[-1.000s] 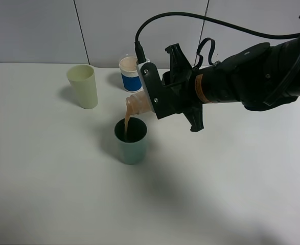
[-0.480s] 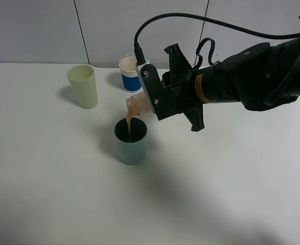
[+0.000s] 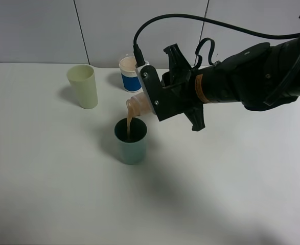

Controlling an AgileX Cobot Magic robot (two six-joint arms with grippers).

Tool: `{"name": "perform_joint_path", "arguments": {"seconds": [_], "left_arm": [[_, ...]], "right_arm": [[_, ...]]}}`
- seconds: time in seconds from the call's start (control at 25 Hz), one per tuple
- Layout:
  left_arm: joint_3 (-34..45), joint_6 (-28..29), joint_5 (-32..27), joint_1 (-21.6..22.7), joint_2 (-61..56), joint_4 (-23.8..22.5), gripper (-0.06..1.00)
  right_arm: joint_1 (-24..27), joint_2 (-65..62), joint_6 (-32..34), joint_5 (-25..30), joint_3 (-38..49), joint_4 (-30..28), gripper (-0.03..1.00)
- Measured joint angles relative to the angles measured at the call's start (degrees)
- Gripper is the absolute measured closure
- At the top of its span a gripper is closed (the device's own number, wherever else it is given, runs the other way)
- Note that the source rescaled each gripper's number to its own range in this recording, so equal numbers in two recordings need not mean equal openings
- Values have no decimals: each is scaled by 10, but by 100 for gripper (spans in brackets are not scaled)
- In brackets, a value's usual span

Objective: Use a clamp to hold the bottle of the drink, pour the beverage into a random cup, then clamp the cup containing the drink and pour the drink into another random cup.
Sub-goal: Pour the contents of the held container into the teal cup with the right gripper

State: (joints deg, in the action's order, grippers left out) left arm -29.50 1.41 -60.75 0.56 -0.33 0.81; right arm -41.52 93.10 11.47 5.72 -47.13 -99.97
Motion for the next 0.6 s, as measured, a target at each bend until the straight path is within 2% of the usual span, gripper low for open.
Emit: {"name": "perform_joint_path", "arguments": {"seconds": [0.6], "left_arm": [[0, 0, 0, 0, 0, 0, -6]], "right_arm": [[0, 0, -18, 2, 0, -1, 93]]}}
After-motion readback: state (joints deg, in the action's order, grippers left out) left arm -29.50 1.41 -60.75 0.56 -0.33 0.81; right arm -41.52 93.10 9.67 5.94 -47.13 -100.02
